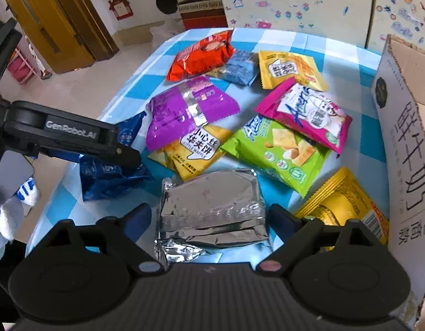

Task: Organize snacks
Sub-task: 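Lower left tool onto blue foil bag while right tool lowers onto silver foil bag, then close left tool on blue foil bag while right tool closes on silver foil bag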

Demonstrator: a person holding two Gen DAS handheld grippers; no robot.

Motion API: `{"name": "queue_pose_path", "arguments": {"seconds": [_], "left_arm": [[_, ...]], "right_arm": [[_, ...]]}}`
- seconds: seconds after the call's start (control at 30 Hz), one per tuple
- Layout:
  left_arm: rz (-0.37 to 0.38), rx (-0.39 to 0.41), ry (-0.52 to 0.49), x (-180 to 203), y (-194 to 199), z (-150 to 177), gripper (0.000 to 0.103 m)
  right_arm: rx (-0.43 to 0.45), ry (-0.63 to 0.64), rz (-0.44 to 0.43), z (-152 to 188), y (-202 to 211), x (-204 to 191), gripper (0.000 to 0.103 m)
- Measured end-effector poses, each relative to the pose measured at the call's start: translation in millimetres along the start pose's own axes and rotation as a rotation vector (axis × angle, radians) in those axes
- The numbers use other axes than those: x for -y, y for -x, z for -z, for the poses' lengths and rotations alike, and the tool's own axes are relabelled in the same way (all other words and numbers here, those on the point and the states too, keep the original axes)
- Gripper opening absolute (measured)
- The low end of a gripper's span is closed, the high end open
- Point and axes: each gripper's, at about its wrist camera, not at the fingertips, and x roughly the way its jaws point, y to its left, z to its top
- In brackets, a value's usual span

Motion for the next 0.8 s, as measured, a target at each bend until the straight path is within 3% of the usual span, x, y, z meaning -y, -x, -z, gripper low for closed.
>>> {"name": "queue_pose_path", "arguments": {"seconds": [0.13, 0.27, 0.63, 0.8], "left_arm": [[-0.013, -0.005, -0.008, 1.5, -8.3, 2.2, 0.103], [-0.064, 0.010, -0.082, 11.1, -10.9, 9.1, 0.103], [-0.061, 0.076, -0.089, 10.1, -7.3, 21.3, 0.103], [-0.066, 0.069, -0.078, 10.9, -7.0, 21.7, 0.103]], "right_arm": [[0.003, 0.044, 0.035, 1.4, -4.7, -7.5, 0.097], [0.006, 0.089, 0.076, 2.4, -9.5, -15.2, 0.098], [0.022, 0.149, 0.115, 5.0, -16.5, -20.3, 0.100], [0.026, 0.158, 0.130, 4.4, -19.0, -22.1, 0.100]]}}
